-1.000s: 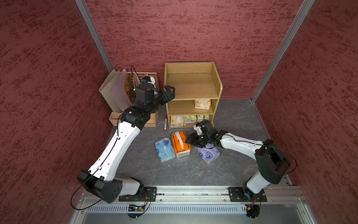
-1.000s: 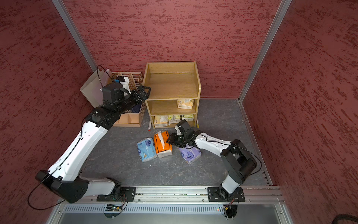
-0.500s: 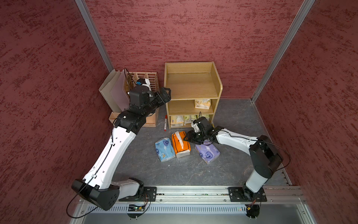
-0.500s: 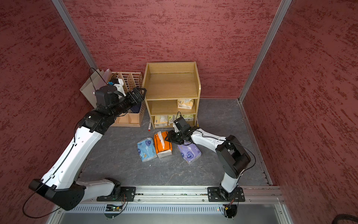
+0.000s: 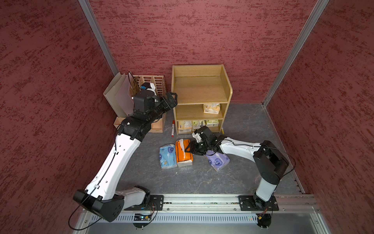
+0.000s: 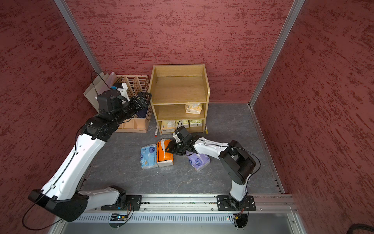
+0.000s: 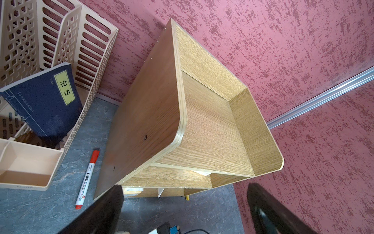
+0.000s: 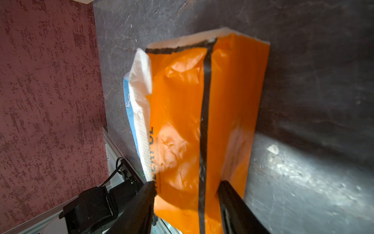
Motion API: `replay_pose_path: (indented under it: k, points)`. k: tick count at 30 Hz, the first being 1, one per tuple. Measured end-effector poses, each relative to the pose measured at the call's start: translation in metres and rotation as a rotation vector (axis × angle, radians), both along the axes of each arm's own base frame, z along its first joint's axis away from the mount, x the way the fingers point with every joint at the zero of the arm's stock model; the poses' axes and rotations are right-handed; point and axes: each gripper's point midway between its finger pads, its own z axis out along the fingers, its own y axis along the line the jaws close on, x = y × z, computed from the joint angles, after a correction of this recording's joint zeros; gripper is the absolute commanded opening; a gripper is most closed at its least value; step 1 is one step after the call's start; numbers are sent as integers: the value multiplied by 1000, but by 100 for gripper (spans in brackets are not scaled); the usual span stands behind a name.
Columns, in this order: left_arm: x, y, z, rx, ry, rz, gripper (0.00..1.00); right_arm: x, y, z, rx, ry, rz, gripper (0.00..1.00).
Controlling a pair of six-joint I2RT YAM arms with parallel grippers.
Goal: Remove the tissue boxes from the shelf
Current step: Place the box of tissues at the center of the board, then pick up a box of tissues from the shelf.
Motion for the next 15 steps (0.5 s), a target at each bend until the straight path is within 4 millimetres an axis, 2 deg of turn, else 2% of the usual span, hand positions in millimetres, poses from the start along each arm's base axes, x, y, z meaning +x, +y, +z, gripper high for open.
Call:
replay_pose_path:
  k: [4,7,11,15]
  points:
    - [0,2,-1,8,4,2,100,6,1,14,6,-35,-13,53]
    - [-1,2,-3,16,15,-2,100,9,-5,33,16,-81,-33,53]
    - [0,1,3,19,8,-9,100,17,-15,73,57,-173,-80,53]
    - [4,-4,10,17,-3,-28,100,29,-33,116,107,-266,-157,53]
